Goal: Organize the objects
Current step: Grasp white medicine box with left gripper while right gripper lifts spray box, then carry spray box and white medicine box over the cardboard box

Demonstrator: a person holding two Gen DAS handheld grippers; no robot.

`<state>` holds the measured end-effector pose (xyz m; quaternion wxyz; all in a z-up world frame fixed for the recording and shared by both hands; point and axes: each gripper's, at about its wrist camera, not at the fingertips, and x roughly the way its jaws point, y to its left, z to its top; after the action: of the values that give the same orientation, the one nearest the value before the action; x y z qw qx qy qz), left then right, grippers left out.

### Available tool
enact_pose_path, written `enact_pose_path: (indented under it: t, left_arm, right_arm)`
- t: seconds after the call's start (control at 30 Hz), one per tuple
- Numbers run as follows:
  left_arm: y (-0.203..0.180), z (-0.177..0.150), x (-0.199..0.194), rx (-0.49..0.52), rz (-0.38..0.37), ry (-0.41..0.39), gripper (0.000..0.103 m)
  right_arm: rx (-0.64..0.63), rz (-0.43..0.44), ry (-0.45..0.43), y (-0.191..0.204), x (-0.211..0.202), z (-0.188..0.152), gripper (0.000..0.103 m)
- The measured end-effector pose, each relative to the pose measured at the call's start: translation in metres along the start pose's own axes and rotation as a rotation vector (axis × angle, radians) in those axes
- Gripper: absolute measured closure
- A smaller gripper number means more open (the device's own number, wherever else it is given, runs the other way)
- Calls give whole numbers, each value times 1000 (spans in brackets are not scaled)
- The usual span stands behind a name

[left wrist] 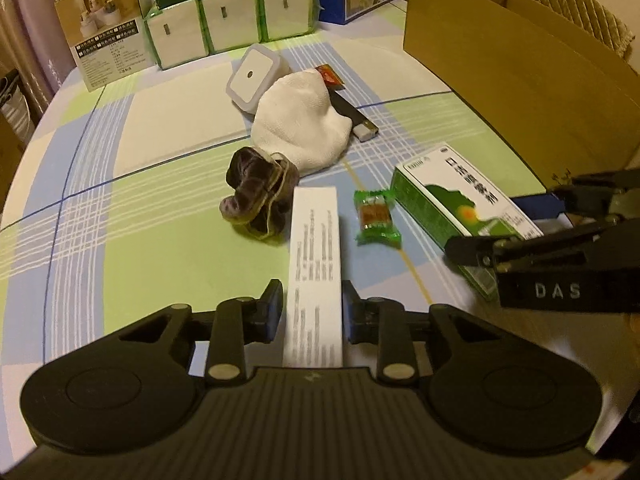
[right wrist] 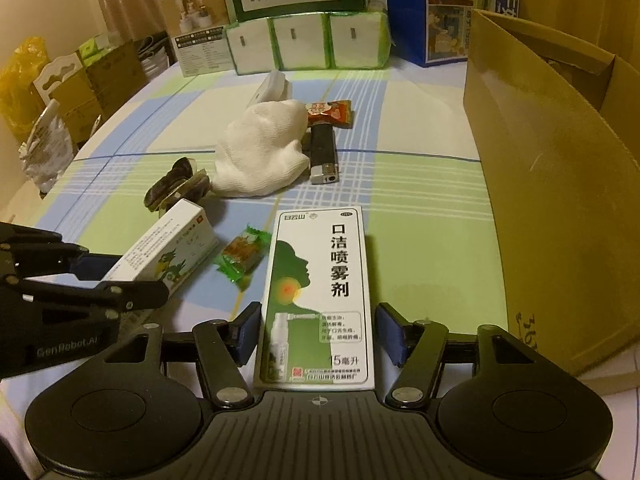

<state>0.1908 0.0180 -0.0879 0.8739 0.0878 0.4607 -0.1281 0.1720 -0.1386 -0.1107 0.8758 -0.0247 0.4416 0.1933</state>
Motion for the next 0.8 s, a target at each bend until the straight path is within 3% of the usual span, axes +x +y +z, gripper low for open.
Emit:
enact_pose_path:
  t: [0.47,0.8]
  left_arm:
    - [6,-4,2,-52,3,20,82]
    - [0,-14,-43,-101,10,5,82]
  right_arm:
    - [-12,-36,-15,5,4,-1,50]
    - [28,3,-58,14,-54,-7,50]
